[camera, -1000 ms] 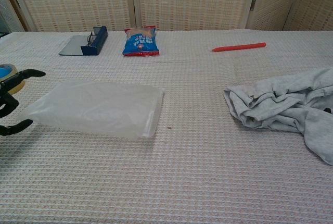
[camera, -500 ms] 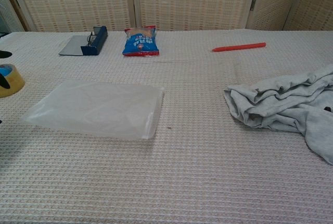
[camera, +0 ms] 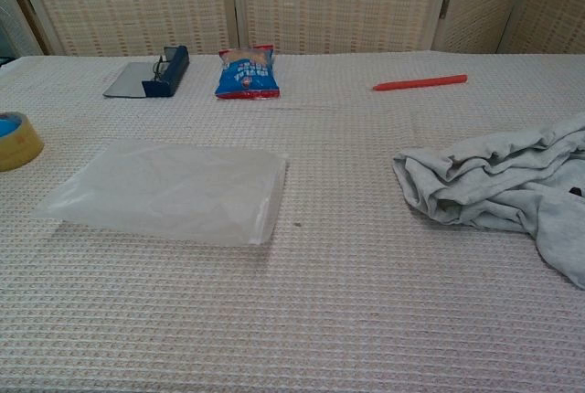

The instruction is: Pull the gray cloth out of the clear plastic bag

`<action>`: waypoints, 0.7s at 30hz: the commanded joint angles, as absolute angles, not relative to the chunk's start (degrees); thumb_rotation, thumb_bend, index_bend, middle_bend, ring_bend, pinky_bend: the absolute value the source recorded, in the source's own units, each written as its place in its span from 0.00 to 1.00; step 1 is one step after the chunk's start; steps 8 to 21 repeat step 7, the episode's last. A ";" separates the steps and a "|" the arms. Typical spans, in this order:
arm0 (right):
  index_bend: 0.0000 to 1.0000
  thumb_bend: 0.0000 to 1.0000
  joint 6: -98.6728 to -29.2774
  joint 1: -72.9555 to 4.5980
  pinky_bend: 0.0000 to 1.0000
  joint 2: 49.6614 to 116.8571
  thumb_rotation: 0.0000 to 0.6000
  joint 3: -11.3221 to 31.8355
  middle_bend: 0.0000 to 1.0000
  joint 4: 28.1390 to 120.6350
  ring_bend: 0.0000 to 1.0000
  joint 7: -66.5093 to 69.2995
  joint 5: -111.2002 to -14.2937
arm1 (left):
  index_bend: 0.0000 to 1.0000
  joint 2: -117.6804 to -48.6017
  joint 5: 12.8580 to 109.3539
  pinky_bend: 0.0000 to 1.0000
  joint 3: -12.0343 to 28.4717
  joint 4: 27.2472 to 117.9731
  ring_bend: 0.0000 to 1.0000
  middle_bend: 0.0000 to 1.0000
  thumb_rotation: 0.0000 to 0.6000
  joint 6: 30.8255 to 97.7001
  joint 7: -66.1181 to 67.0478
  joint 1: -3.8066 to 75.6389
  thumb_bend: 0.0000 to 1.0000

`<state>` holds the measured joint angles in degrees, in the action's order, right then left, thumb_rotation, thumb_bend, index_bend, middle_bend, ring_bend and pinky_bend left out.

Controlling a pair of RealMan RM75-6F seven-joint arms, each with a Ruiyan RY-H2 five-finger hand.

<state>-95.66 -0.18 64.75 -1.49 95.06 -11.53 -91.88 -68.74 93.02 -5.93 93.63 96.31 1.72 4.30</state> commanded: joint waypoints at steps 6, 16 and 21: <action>0.00 0.08 -94.86 0.08 0.00 64.08 1.00 -0.92 0.00 95.06 0.00 -10.21 -91.82 | 0.12 -70.76 94.38 0.14 -3.80 90.05 0.05 0.15 1.00 96.95 0.98 3.93 0.16; 0.00 0.08 -94.67 0.09 0.00 64.11 1.00 -0.89 0.00 95.05 0.00 -10.37 -91.81 | 0.12 -70.65 94.23 0.14 -3.79 90.13 0.05 0.15 1.00 96.50 0.93 3.97 0.16; 0.00 0.08 -94.67 0.09 0.00 64.11 1.00 -0.89 0.00 95.05 0.00 -10.37 -91.81 | 0.12 -70.65 94.23 0.14 -3.79 90.13 0.05 0.15 1.00 96.50 0.93 3.97 0.16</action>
